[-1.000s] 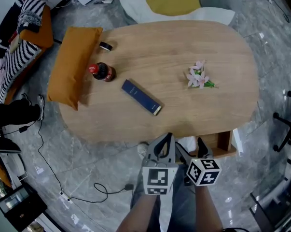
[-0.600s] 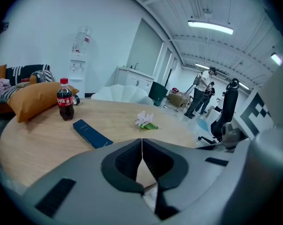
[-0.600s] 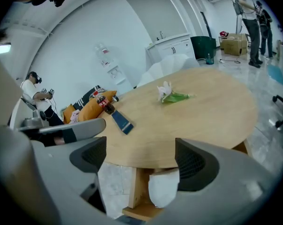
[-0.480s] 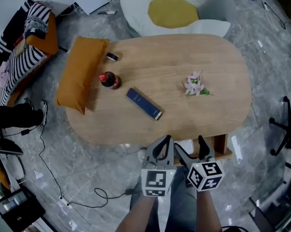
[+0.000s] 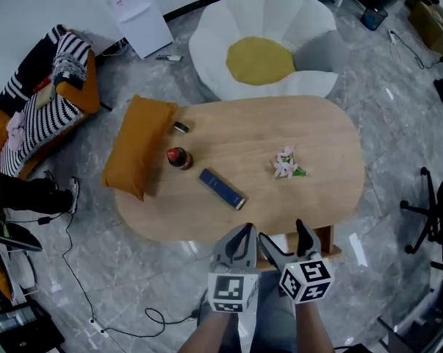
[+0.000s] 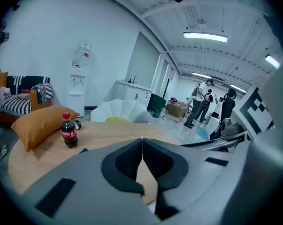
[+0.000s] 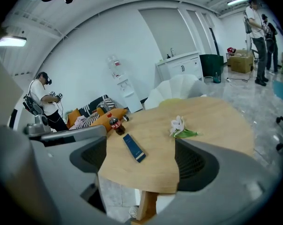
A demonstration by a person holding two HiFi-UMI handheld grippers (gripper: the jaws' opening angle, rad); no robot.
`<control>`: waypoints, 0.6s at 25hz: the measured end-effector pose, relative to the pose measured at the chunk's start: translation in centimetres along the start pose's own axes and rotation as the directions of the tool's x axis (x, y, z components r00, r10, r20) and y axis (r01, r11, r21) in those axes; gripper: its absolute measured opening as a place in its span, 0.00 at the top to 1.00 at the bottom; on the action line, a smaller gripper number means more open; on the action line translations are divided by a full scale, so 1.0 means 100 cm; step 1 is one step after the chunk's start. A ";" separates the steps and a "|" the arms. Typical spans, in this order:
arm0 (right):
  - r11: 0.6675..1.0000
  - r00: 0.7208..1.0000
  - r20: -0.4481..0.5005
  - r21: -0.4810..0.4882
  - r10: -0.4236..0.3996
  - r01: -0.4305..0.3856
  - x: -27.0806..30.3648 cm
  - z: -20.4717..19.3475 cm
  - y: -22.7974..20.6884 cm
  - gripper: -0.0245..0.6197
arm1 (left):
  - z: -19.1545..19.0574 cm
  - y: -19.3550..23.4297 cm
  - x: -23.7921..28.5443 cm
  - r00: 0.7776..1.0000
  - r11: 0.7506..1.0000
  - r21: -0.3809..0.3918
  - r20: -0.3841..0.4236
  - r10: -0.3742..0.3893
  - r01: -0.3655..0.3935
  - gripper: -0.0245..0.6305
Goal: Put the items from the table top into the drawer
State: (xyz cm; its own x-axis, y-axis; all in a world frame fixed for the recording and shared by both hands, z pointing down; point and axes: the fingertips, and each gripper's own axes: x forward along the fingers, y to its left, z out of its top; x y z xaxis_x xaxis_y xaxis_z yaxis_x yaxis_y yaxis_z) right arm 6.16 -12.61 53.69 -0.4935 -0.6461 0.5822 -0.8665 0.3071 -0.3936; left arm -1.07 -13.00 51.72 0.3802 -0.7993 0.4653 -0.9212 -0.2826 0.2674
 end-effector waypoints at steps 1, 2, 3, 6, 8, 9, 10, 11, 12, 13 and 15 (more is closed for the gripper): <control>1.000 1.000 0.008 -0.008 0.000 0.000 -0.002 0.007 0.002 0.27 | 0.009 0.001 -0.003 1.000 1.000 -0.002 0.016 0.003 -0.003 0.95; 1.000 1.000 0.015 -0.016 -0.001 0.001 -0.005 0.013 0.004 0.27 | 0.018 0.001 -0.005 0.999 1.000 -0.002 0.032 0.005 -0.005 0.94; 1.000 1.000 0.023 -0.026 -0.001 0.002 -0.008 0.020 0.007 0.27 | 0.027 0.002 -0.009 0.999 1.000 -0.002 0.047 0.006 -0.006 0.95; 0.998 0.999 0.046 -0.063 0.004 -0.001 -0.019 0.040 0.017 0.27 | 0.049 0.004 -0.018 0.996 1.000 0.000 0.083 0.016 -0.016 0.94; 0.996 0.998 0.062 -0.093 0.012 -0.006 -0.027 0.054 0.026 0.27 | 0.067 0.003 -0.026 0.994 1.000 -0.004 0.107 0.020 -0.019 0.94; 0.994 0.997 0.072 -0.109 0.016 -0.008 -0.031 0.062 0.031 0.27 | 0.076 0.002 -0.030 0.993 1.000 -0.004 0.120 0.019 -0.018 0.95; 0.992 0.996 0.084 -0.127 0.019 -0.008 -0.036 0.070 0.035 0.27 | 0.085 0.000 -0.034 0.991 1.000 -0.002 0.133 0.016 -0.016 0.94; 0.989 0.995 0.102 -0.145 0.019 -0.004 -0.040 0.079 0.040 0.28 | 0.094 -0.003 -0.037 0.989 1.000 0.003 0.145 0.011 -0.012 0.95; 0.987 0.992 0.122 -0.163 0.018 0.002 -0.046 0.089 0.044 0.32 | 0.103 -0.006 -0.040 0.988 1.000 0.009 0.157 0.005 -0.007 0.94; 0.984 0.989 0.144 -0.180 0.017 0.009 -0.051 0.099 0.048 0.38 | 0.112 -0.008 -0.044 0.985 1.000 0.016 0.170 -0.002 0.000 0.95; 0.978 0.984 0.177 -0.207 0.023 0.014 -0.061 0.116 0.058 0.42 | 0.127 -0.015 -0.051 0.981 0.999 0.032 0.194 -0.020 0.014 0.94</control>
State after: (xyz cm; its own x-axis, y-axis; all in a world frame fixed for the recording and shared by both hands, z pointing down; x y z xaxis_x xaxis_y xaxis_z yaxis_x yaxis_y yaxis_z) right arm 5.05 -15.01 39.57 -0.4922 -0.7521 0.4382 -0.8703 0.4360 -0.2291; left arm -2.69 -15.21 38.25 0.3750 -0.8813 0.2874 -0.9182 -0.3104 0.2462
